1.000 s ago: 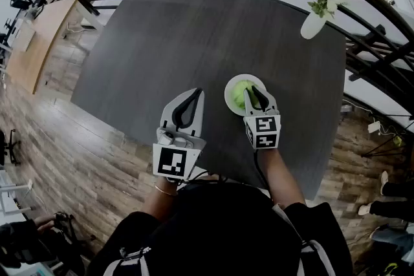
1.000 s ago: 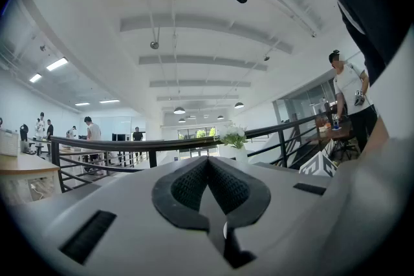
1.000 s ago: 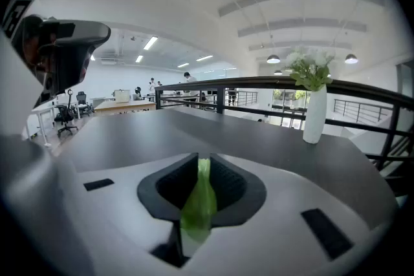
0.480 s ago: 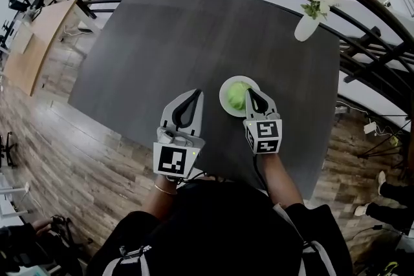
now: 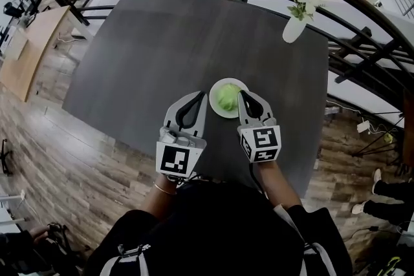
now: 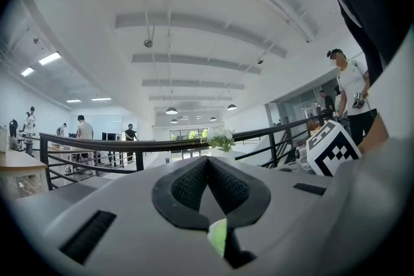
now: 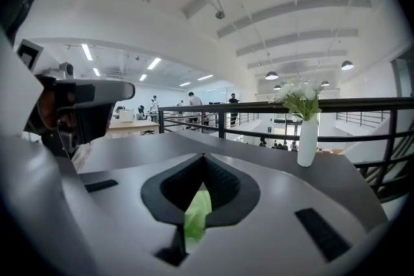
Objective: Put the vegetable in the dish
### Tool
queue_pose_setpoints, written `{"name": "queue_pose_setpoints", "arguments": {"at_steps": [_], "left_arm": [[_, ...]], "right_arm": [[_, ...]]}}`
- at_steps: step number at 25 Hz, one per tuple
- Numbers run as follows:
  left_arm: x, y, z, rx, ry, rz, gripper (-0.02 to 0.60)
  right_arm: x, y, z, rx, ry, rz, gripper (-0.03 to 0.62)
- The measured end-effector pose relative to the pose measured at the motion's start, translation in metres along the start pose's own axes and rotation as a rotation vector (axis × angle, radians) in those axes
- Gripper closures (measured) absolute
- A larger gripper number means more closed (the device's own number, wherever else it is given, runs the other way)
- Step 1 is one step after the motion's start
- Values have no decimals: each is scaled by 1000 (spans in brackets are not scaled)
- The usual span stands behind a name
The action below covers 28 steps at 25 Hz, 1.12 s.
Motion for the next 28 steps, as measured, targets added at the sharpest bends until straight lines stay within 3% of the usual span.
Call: {"name": "queue_pose_setpoints", "arguments": {"at_steps": [14,18,28], "left_arm": [[33,-10,-2,6,-1,52,581],[42,-12,-4,26,-54,83,581],[61,-7,-12,26,-54,93,581]], "right_arm": [[11,53,-46,114,-6,11,586],[14,69,-54,138,-5,24,586],[9,100,-72,191,10,37,586]]}}
Point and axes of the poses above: the fingertips, and each gripper's own axes: y backward along the fingers, x to its right, z out of its underside, the point moved 3 cm from there along y, backward along the fingers, and after that the axes turned 1 degree about y, right-handed, at the moved point
